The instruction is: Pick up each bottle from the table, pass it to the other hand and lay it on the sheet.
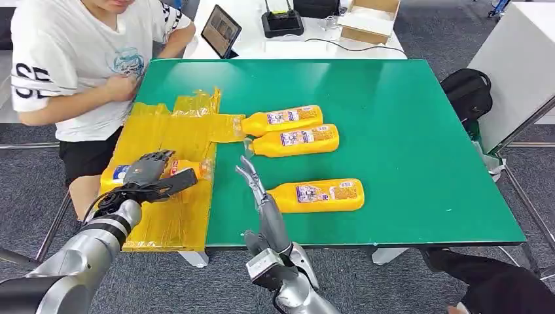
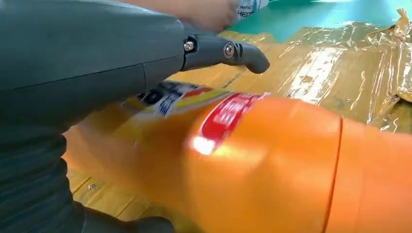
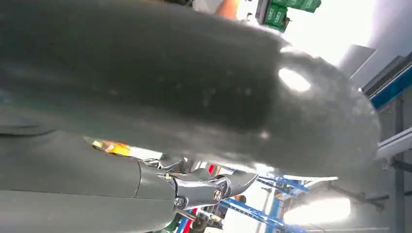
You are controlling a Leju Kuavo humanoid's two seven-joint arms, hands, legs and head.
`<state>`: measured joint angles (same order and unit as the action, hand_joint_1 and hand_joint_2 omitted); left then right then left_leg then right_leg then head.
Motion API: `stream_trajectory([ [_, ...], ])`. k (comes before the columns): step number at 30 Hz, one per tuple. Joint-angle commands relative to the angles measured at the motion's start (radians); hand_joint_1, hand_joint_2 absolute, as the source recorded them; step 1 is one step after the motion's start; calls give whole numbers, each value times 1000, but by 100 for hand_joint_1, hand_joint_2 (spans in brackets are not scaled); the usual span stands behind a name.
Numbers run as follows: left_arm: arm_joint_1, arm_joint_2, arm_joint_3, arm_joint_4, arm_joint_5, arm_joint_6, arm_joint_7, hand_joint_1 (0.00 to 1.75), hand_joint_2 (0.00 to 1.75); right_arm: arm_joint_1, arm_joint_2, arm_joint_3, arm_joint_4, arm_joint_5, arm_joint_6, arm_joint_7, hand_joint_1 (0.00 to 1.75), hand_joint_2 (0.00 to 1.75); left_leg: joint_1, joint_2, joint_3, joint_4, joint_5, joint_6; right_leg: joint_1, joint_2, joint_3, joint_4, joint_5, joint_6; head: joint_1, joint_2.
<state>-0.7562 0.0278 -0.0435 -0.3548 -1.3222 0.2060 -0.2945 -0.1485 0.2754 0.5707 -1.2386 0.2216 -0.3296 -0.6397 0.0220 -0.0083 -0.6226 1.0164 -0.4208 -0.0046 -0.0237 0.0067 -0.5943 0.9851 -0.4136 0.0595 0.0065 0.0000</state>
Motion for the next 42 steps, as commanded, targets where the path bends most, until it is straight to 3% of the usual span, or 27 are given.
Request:
stream_trajectory([
  [1, -29, -17, 48, 71, 40, -32, -11, 0, 175, -21, -7, -11, 56, -13, -8, 12, 0, 0, 0, 1, 5, -1, -2, 2, 1, -1, 5, -1, -1, -3, 0, 0],
  [2, -11, -49, 359, 45, 447, -385, -195, 0, 0, -37, 4, -87, 93, -73, -12, 35, 0, 0, 0, 1, 3, -1, -1, 1, 1, 0, 3, -1, -1, -2, 0, 0],
  [8, -4, -75, 468, -19, 679, -600, -270, 0, 0, -36, 11, -128, 121, -91, -4, 37, 0, 0, 0, 0, 7, -2, -1, 2, 1, -1, 8, -2, 0, -3, 0, 0],
  [12, 5, -88, 451, -82, 828, -664, -277, 0, 0, -34, 16, -129, 121, -81, 4, 27, 0, 0, 0, 1, 6, -1, -1, 2, 1, -1, 7, -2, 0, -4, 0, 0],
  [16, 16, -123, 447, -146, 969, -604, -280, 0, 0, -33, 20, -125, 127, -70, 1, 32, 0, 0, 1, -1, 4, 0, -1, 1, 2, -3, 5, -1, -1, -3, 0, 0],
  [18, 30, -149, 416, -202, 998, -414, -323, 0, 0, -38, 8, -108, 135, -51, -9, 36, 0, 0, 1, 0, 5, 0, -1, 1, 1, -2, 5, -1, -1, -3, 0, 0],
  [19, 42, -144, 346, -231, 914, -233, -310, 0, 175, -39, -2, -96, 135, -23, -23, 34, 0, 0, 0, -1, 4, 0, -1, 1, 1, -2, 4, -1, -1, -2, 0, 0],
  [20, 50, -171, 314, -253, 877, -72, -336, 0, 175, -30, -22, -87, 117, 7, -29, 32, 0, 175, 1, -1, 5, 0, -1, 2, 1, -3, 5, -1, -1, -3, 0, 0],
  [27, 206, -243, 241, -485, 1117, -47, -366, 0, 175, -4, -84, -144, 49, 111, -31, 92, 0, 175, -1, -3, 3, -1, 0, 2, 0, -4, 5, -3, -1, -1, 0, 0],
  [37, 217, -233, 216, -508, 1145, -37, -360, 0, 175, -2, -80, -150, 44, 126, -22, 99, 0, 175, 0, -2, 3, 0, -1, 1, 1, -3, 4, -2, -1, -3, -1, 0],
  [42, 427, -278, 128, -766, 1250, -42, -370, 0, 175, -16, -171, -246, -20, 259, -55, 209, 0, 175, 0, 1, 6, -1, -2, 3, 1, -1, 6, -3, -1, -2, 0, 0],
])
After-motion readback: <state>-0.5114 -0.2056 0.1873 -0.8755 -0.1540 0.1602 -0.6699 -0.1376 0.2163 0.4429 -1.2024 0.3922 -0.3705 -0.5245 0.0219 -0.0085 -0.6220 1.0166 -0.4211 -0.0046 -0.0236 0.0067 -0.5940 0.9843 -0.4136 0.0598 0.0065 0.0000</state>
